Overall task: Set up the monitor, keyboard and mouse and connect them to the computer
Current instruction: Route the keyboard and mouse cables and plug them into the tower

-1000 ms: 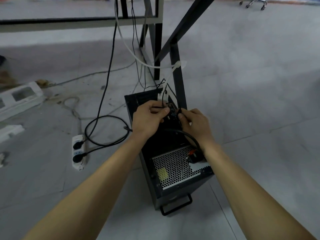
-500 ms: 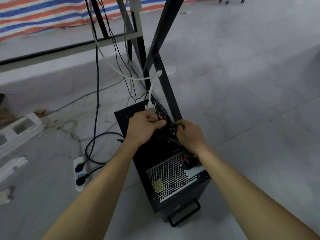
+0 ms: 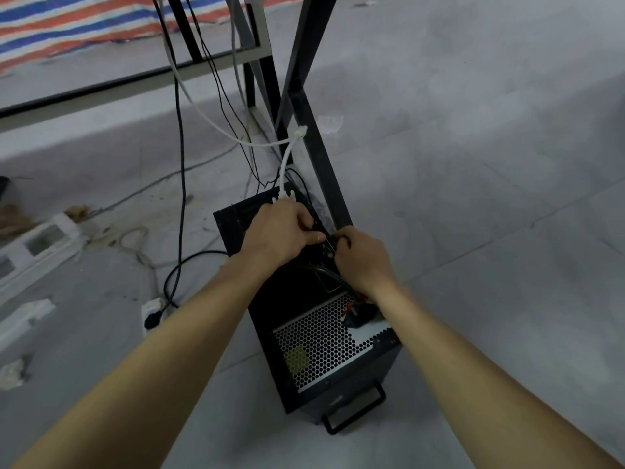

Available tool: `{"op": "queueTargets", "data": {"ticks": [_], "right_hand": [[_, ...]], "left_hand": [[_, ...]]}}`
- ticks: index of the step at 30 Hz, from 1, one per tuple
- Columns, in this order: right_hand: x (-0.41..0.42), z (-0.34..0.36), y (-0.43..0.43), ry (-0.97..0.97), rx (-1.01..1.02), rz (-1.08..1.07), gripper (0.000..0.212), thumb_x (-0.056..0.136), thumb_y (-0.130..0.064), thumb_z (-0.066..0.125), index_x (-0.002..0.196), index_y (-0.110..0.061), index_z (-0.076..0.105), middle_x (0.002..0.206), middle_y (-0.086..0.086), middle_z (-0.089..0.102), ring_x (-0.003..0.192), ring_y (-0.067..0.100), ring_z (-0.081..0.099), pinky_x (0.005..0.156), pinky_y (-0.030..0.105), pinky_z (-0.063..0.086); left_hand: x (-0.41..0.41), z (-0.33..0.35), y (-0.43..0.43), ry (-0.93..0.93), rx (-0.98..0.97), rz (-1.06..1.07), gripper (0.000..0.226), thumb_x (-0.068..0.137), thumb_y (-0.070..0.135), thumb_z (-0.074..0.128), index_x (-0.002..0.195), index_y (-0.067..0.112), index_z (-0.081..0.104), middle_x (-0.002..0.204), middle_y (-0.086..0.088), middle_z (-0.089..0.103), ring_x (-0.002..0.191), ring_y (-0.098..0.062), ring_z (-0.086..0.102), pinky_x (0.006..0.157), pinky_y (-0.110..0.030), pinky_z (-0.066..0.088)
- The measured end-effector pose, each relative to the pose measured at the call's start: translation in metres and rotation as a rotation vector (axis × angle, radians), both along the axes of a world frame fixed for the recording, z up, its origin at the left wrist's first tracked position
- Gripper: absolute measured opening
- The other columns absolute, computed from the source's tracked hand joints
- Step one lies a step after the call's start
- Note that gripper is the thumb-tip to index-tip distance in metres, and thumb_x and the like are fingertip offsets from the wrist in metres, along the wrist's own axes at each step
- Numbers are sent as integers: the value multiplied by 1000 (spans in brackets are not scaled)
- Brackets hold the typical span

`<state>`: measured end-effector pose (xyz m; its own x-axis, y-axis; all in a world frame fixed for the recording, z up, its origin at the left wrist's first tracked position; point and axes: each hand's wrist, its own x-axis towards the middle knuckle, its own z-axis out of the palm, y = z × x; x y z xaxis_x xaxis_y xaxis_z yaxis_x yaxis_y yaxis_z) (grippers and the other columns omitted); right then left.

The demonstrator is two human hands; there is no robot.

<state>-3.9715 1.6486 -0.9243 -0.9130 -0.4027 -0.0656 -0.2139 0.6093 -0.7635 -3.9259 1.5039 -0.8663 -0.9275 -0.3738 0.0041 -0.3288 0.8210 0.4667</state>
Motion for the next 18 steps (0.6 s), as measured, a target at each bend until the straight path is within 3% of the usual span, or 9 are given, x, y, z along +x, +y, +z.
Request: {"op": "queueTargets", "data": {"ticks": [6,8,10,13,15,18], "right_hand": [[3,3,1,-18,-4,4,33,102,-20,37,122,-17,63,108,7,67,85,19,53,73,27,37],[3,5,3,-1,11,29,33,102,-22,36,123,-17,62,109,8,68,85,20,55,72,29,39],[5,8,8,10,23,70,32,103,-24,38,124,-18,61,110,7,69,85,20,57,72,29,40],[9,13,25,23,-27,79,30,102,-27,46,127,-22,61,111,-3,67,93,16,62,72,22,43],[15,15,39,16,-90,11,25,102,-29,49,122,-23,62,102,-8,63,91,13,61,72,19,44],[27,1,62,-27,-92,-128,24,103,-33,45,116,-22,61,103,-4,69,93,20,66,83,32,52]], "left_hand": [[5,3,2,-36,23,-5,28,77,43,83,82,34,57,84,15,60,89,-12,64,82,-30,52],[10,4,-1,-65,71,-34,23,80,40,81,94,29,67,98,9,67,100,-13,65,88,-25,48],[22,7,-5,-82,199,-29,33,84,38,78,114,24,72,118,7,68,112,-11,61,95,-20,42],[51,4,-6,87,317,67,31,93,37,67,122,27,69,123,10,66,116,-8,59,98,-19,39],[70,-5,1,248,234,117,29,99,36,57,126,27,64,123,10,65,117,-10,57,97,-21,41],[91,-16,15,442,58,93,34,103,32,44,136,24,51,137,2,53,126,-16,45,103,-28,38]]}}
